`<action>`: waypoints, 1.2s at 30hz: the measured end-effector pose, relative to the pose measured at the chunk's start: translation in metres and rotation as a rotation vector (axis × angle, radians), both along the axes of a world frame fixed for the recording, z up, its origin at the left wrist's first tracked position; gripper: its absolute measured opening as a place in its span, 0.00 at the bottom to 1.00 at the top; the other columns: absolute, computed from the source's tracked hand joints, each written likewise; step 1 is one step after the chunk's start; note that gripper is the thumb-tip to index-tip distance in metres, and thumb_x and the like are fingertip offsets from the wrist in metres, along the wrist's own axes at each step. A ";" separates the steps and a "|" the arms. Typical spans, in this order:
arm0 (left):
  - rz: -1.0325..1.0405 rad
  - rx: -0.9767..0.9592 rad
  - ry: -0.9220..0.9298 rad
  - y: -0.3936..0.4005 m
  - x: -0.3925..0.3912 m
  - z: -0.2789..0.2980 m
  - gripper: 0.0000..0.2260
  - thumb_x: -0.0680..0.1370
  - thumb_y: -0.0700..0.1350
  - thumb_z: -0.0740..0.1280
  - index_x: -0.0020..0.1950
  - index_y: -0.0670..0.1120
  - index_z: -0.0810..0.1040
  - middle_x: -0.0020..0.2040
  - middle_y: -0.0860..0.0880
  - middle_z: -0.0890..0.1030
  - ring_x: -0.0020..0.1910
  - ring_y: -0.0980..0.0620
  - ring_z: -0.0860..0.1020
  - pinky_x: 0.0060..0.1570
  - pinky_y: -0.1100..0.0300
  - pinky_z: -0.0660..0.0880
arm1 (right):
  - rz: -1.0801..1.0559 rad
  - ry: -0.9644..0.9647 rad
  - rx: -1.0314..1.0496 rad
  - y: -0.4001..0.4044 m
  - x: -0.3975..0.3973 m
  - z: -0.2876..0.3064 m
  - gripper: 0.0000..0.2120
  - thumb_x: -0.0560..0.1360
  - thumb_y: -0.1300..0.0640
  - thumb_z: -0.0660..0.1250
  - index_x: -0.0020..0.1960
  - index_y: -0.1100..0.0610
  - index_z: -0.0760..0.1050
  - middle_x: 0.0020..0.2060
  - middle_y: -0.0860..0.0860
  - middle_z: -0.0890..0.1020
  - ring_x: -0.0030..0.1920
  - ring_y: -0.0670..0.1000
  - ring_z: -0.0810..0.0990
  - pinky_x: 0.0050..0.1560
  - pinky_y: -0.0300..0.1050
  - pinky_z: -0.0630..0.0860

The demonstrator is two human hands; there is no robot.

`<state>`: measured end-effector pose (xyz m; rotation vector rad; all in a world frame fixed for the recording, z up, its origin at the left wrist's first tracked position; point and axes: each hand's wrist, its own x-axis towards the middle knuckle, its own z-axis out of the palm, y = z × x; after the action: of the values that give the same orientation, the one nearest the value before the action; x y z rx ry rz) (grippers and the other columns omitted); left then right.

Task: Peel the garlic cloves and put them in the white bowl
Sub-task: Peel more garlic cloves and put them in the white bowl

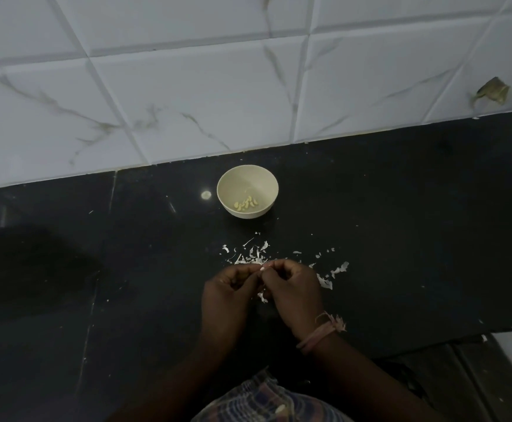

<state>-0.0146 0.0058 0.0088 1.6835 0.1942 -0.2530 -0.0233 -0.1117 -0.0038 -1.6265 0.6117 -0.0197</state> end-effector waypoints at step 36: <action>0.123 -0.730 0.310 -0.003 0.033 -0.005 0.12 0.81 0.31 0.62 0.60 0.33 0.81 0.54 0.38 0.84 0.49 0.51 0.83 0.50 0.63 0.81 | 0.091 -0.065 -0.199 -0.015 0.021 0.020 0.06 0.79 0.53 0.67 0.43 0.51 0.79 0.34 0.48 0.82 0.34 0.47 0.81 0.38 0.51 0.80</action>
<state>0.0182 0.0030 0.0037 0.8998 0.3826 -0.4322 -0.0019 -0.1272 0.0161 -1.8374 0.4978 -0.0681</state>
